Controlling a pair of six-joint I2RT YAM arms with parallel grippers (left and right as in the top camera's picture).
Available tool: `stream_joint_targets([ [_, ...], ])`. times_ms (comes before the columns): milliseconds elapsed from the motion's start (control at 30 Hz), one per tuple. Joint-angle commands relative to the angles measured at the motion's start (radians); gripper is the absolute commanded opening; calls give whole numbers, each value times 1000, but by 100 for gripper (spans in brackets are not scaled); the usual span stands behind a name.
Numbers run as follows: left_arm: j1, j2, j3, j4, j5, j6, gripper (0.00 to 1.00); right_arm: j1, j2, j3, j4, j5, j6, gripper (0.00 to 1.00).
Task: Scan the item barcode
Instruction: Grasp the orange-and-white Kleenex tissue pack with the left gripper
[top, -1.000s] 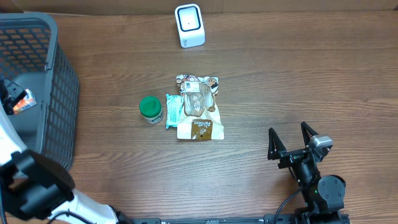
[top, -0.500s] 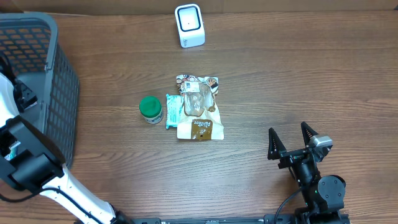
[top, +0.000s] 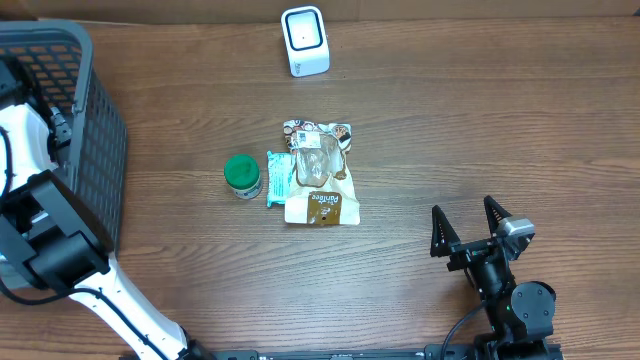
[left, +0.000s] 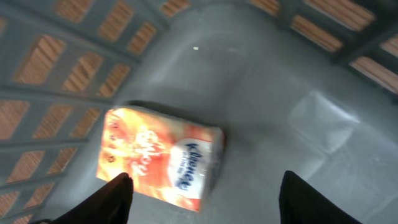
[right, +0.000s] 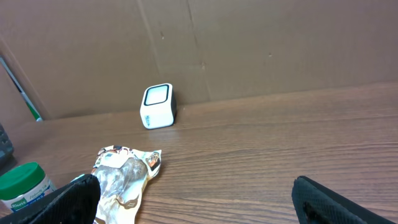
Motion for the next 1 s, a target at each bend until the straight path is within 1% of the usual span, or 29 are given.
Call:
stream_joint_targets([
  [0, 10, 42, 1, -26, -58, -6, 56, -3, -3, -11, 4, 8, -5, 100],
  [67, 19, 48, 1, -43, -98, -35, 56, -3, -3, -11, 4, 8, -5, 100],
  [133, 26, 51, 0, -56, -100, -42, 56, -3, -3, -11, 4, 8, -5, 100],
  [200, 34, 51, 0, -63, -100, -43, 52, -3, -3, -11, 4, 8, -5, 100],
  [300, 39, 51, 0, -62, -100, -46, 51, -3, -3, -11, 5, 8, -5, 100],
  [533, 45, 67, 0, -43, -100, -45, 53, -3, -3, -11, 4, 8, -5, 100],
  [700, 44, 123, 0, -35, -100, -45, 54, -3, -3, -11, 4, 8, -5, 100],
  [767, 43, 150, 0, -38, -99, -45, 52, -3, -3, -11, 4, 8, -5, 100],
  [800, 41, 160, 0, -43, -99, -45, 47, -3, -3, -11, 4, 8, -5, 100],
  [833, 39, 167, 0, -49, -99, -46, 38, -3, -3, -11, 4, 8, -5, 100],
  [900, 39, 176, 0, -58, -99, -45, 4, -3, -3, -11, 4, 8, -5, 100],
  [967, 39, 177, 0, -66, -100, -45, 4, -3, -3, -11, 4, 8, -5, 100],
])
